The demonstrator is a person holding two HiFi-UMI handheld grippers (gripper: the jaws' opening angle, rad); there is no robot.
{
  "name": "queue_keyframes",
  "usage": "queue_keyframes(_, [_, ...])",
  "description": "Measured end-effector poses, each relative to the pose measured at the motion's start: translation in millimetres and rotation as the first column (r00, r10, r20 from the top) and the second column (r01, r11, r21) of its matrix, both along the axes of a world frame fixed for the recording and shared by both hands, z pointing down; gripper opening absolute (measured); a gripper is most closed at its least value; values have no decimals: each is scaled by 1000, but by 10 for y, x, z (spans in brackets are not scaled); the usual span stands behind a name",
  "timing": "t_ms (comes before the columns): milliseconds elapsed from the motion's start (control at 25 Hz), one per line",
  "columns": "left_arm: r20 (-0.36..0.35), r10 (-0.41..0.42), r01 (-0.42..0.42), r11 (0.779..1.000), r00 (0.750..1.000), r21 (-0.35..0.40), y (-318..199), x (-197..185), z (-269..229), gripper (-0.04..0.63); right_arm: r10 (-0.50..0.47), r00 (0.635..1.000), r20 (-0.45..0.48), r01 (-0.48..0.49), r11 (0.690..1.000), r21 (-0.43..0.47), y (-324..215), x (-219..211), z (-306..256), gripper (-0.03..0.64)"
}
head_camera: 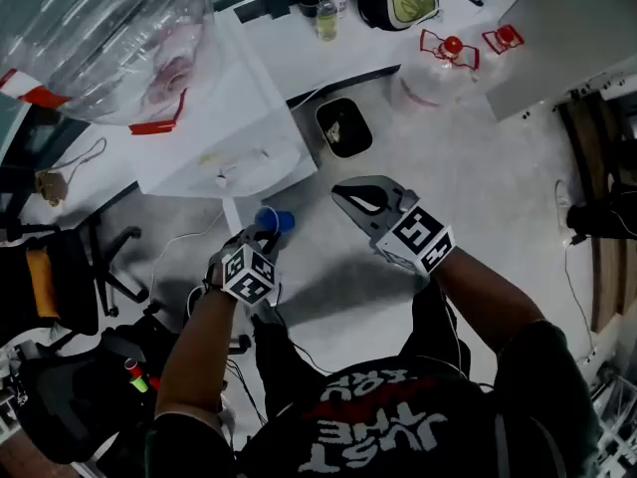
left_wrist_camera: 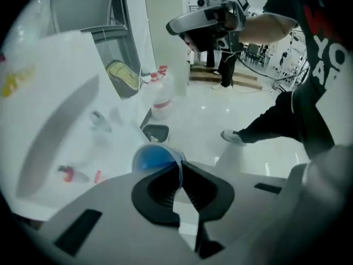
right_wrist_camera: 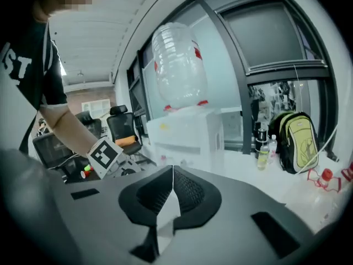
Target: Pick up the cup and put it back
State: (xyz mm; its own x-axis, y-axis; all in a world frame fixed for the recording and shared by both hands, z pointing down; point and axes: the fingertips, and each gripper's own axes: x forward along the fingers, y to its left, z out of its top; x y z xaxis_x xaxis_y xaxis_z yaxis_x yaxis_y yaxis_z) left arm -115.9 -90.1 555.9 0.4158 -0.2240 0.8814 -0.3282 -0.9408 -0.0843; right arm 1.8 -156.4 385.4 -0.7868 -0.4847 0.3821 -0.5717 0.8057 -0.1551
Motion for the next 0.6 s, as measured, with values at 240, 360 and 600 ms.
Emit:
queue_keyframes(240, [44,-27,27,1000,999,-12,-166,41,1657,18,42,999,-18,-43,997,-68,-41,65,1580,34])
queue_keyframes(360, [71,-73,74,997,995,-14,-319,7,2436,18,27,998,-48,-31,996,-85,-66,91,2337,34])
queue_keyframes(600, [187,-94,102,994,978,-30,-341,-228,3680,18,-19,998,-56,13,994,-109,28,12,3684,34])
